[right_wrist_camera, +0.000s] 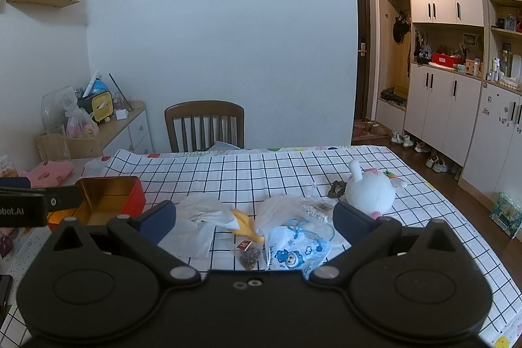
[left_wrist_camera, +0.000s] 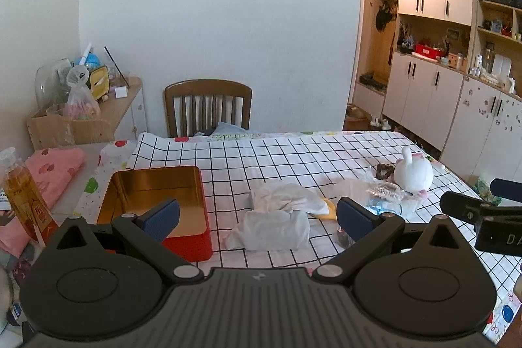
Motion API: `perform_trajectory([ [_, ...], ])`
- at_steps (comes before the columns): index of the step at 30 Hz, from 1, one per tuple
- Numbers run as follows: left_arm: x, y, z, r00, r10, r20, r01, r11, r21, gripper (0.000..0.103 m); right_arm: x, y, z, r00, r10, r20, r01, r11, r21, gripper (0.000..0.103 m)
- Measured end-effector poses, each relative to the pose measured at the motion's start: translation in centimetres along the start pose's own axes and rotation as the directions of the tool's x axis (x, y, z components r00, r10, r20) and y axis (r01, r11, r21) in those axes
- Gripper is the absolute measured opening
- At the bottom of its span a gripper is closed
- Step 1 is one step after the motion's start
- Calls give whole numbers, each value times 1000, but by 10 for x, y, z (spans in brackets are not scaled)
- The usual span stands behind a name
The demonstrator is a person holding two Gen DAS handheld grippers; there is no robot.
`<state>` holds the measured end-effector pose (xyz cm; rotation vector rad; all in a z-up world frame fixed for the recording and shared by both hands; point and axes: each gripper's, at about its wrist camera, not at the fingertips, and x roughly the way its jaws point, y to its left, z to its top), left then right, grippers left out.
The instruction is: Organize soft objects
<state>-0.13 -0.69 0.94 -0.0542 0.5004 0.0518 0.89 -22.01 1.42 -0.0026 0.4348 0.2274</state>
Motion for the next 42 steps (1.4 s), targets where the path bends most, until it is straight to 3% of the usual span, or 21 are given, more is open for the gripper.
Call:
perform_trajectory([
  [19,22,-6,8,999,-37,-19,36,999,-29,103,14,-19,-3,1000,8,-20,-8,1000,-13,103],
  [33,45,-25,15,999,-11,-32,9,998,-56,103,38,-37,5,987,156,-41,-158,986,-58,102],
  [42,68,-33,1,993,-11,-116,4,998,-59,103,58,-51,1,974,209,-92,-214,976,-51,102],
])
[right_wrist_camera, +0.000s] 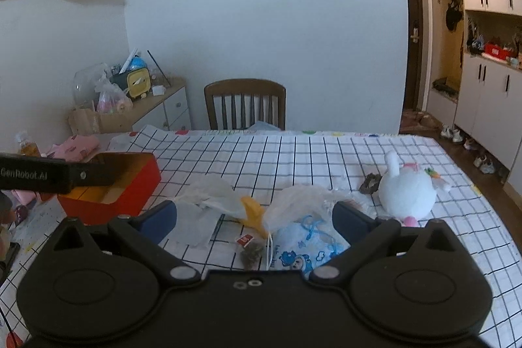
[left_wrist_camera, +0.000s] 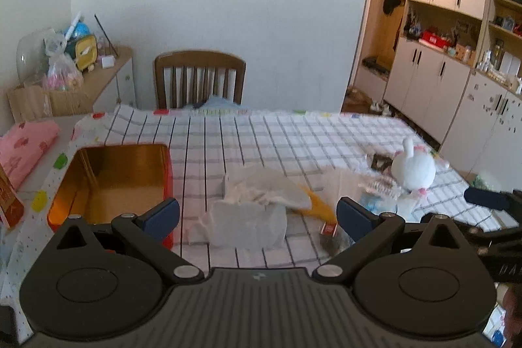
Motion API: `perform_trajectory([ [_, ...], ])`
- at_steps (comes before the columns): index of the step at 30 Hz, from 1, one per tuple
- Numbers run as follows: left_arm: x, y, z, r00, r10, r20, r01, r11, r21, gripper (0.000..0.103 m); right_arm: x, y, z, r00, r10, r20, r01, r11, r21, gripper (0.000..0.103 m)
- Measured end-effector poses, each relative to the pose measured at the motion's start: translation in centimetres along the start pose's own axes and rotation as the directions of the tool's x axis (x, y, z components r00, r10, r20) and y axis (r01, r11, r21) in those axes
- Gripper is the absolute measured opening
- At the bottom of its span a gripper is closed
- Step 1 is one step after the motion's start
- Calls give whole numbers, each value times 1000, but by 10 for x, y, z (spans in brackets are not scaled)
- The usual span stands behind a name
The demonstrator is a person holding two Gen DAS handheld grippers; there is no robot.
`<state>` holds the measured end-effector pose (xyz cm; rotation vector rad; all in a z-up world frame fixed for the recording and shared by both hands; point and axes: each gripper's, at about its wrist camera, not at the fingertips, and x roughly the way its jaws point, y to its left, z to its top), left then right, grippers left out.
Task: Organize soft objects
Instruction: 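Grasp the red-tagged tea bag with the right tool while the left tool grasps the white wipe packet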
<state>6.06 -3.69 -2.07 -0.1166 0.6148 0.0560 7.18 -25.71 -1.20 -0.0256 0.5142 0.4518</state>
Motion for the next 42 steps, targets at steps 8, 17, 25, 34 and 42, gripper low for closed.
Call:
perform_trajectory([
  [8,34,2,-34,993,-10,-118,9,1000,-11,103,25,-17,-15,994,40,-98,-40,999,-3,98],
  [17,69,3,-57,980,11,-196,-17,999,-27,103,57,-14,-15,983,76,-165,-90,993,-78,91],
  [25,88,-11,-72,974,16,-225,-8,999,40,103,112,2,-11,955,153,-254,-189,974,-124,74],
  [34,109,-18,-76,966,27,-256,-16,999,47,102,157,11,-21,932,124,-341,-206,955,-215,57],
  [42,120,-30,-84,959,32,-283,-5,996,94,90,164,11,-35,930,66,-362,-171,949,-267,51],
])
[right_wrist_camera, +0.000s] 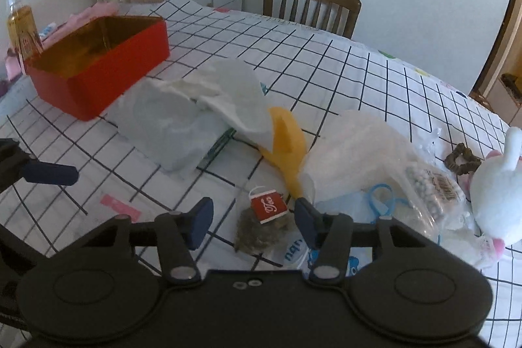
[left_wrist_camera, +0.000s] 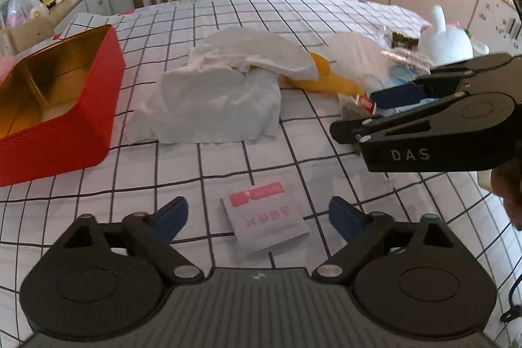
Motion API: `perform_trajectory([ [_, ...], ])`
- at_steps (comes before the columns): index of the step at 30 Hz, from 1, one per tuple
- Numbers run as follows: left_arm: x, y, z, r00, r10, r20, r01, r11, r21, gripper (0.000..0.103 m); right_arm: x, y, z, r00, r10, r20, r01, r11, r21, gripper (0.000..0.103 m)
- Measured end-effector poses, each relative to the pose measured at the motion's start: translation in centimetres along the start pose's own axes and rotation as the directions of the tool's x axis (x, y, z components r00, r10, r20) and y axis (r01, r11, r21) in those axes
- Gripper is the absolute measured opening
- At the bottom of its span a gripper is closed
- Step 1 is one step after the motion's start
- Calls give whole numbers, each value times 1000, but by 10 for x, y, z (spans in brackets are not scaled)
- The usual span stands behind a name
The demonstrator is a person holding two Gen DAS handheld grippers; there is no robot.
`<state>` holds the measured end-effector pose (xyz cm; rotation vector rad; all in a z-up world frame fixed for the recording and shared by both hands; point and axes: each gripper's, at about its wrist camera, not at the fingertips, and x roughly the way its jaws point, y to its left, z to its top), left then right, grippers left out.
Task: Organize soft objects
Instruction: 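Grasp the red-tagged tea bag with the right tool while the left tool grasps the white wipe packet, then carry the tea bag with the right tool while the left tool carries the packet over the red tin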
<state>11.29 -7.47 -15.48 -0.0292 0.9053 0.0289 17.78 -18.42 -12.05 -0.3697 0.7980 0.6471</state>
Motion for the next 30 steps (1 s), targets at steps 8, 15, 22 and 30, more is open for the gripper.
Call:
perform_trajectory([
  [8,4,-6,-3,1000,10,-13,-10,999,31,67,-1,1,-3,1000,-6,-1,6,1000,-16,38],
  [15,2,-6,-1,1000,3,-3,-3,999,40,47,-5,5,-4,1000,5,3,-5,999,-35,26],
  [22,-2,-4,-1,1000,-21,6,21,999,34,37,-13,6,-3,1000,19,21,-18,999,-40,18],
  [30,-10,10,2,1000,-14,12,14,999,-40,36,-33,6,1,996,48,72,-46,998,-31,14],
])
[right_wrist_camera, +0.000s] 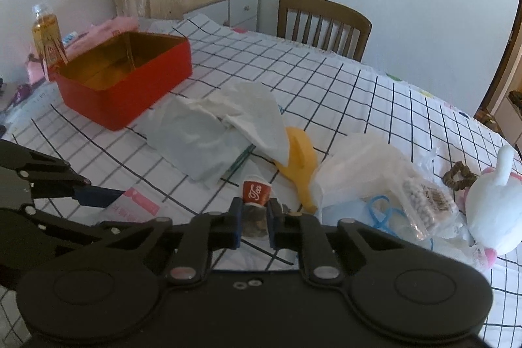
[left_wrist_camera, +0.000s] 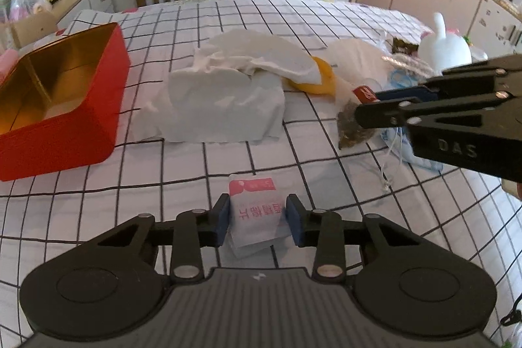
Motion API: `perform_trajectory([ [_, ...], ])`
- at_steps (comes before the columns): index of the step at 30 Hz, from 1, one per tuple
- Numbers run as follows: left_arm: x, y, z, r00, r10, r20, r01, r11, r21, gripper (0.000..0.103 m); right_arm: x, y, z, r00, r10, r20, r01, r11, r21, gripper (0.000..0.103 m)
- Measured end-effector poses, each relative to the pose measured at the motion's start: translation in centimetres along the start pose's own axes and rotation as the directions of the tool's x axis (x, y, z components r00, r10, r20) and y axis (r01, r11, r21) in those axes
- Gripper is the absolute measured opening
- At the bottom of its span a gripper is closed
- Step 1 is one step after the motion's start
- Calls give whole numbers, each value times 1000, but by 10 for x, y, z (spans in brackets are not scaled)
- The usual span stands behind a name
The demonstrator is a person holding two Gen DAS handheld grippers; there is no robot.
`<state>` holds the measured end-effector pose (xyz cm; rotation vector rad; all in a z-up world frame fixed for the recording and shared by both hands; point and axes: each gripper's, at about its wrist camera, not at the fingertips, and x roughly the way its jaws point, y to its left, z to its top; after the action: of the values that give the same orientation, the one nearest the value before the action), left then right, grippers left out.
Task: Organize soft objects
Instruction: 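Carry the tea bag with the right tool while the left tool carries the packet over the red tin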
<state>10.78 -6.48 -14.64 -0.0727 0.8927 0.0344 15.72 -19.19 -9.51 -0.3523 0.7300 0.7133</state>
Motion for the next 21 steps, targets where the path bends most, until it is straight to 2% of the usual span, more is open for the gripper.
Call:
perform_trajectory([
  [11,-35,26,15,998,42,44,-40,997,-62,36,-31,6,20,995,72,67,-73,997,20,14],
  [21,-65,65,45,991,71,115,-62,995,-79,36,-50,20,62,982,132,137,-133,991,-4,14],
])
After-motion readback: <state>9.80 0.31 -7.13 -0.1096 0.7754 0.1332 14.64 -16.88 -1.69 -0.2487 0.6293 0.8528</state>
